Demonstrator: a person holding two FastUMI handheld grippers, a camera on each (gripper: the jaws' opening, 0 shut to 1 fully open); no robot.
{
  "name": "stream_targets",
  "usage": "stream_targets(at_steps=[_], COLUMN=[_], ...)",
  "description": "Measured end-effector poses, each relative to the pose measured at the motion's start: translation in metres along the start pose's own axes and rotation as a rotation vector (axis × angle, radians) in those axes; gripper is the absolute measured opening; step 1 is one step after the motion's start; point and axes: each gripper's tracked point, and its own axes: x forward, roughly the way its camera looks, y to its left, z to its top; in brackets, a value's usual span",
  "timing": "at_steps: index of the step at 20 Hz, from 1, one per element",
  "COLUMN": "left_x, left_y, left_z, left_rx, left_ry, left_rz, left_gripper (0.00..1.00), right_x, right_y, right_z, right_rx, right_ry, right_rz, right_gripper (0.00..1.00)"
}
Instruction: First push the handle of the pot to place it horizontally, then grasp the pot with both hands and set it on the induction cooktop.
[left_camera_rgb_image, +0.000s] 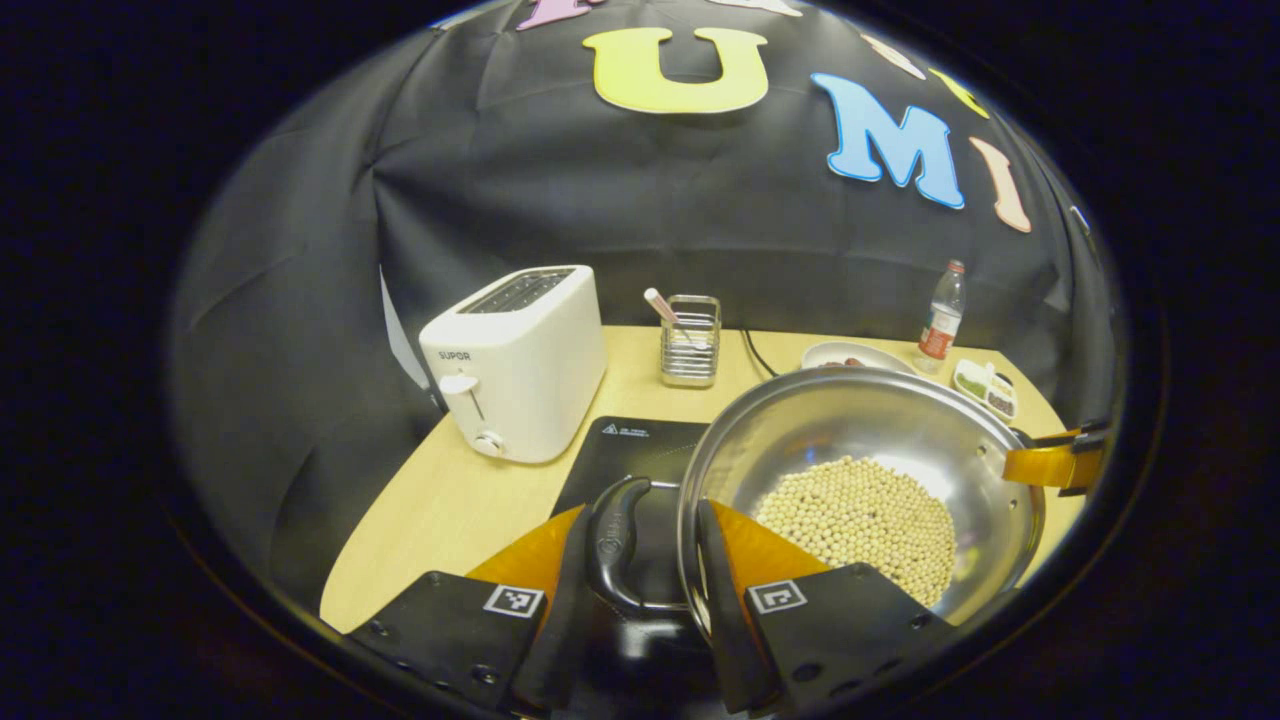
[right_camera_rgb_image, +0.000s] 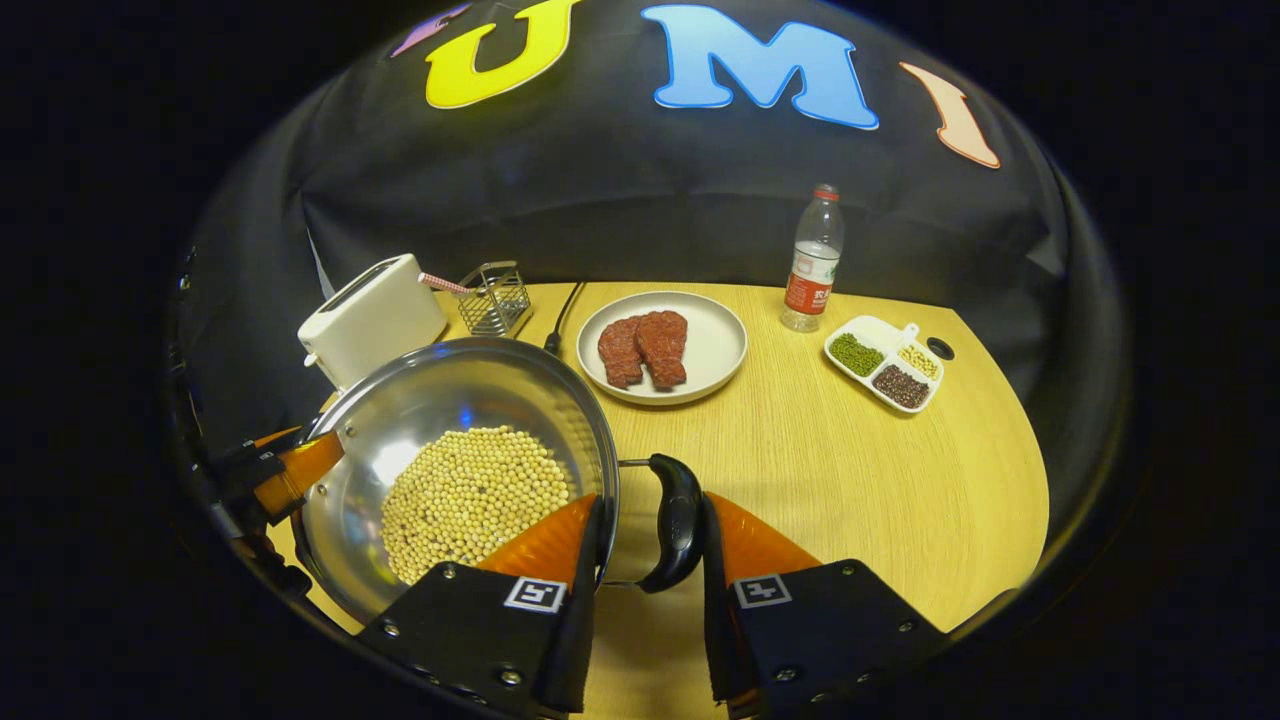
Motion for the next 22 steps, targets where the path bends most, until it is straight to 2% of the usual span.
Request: stream_targets(at_steps=[1,2,4,5,11,12,13,14,15,21,22], left_x=[0.003,0.006,0.013,0.017,0.024,0.025,0.024,0.024,0.025,0.032,0.032], left_y=[0.004,0.008,0.017,0.022,0.05,0.055,0.059,0.062,0.065,0.078,0.08], left_z=[0.002,0.004,0.007,0.007,0.005,0.007,0.007,0.006,0.006,0.007,0.006], left_rx=[0.006,0.009,0.015,0.014,-0.018,-0.021,-0.022,-0.021,-0.017,-0.006,-0.012], left_ry=[-0.004,-0.006,-0.009,-0.009,-0.002,-0.005,-0.002,-0.005,-0.003,-0.012,-0.016], left_rz=[0.001,0.002,0.005,0.005,0.011,0.014,0.017,0.019,0.019,0.029,0.03], left_gripper=[0.6,0.57,0.65,0.58,0.59,0.65,0.66,0.62,0.66,0.66,0.7], right_x=[0.002,0.004,0.006,0.006,0.006,0.007,0.007,0.008,0.008,0.013,0.013], right_y=[0.004,0.007,0.014,0.017,0.044,0.048,0.051,0.054,0.057,0.067,0.067], right_z=[0.001,0.003,0.007,0.007,0.008,0.008,0.008,0.009,0.009,0.013,0.014], right_rx=[0.005,0.011,0.017,0.021,0.022,0.02,0.017,0.017,0.02,0.029,0.034], right_ry=[0.003,0.003,0.008,0.008,0.01,0.007,0.007,0.003,0.004,0.0,0.002], right_rz=[0.003,0.008,0.027,0.037,0.095,0.103,0.11,0.115,0.12,0.146,0.151], right_gripper=[0.47,0.47,0.47,0.47,0.47,0.47,0.47,0.47,0.47,0.47,0.47])
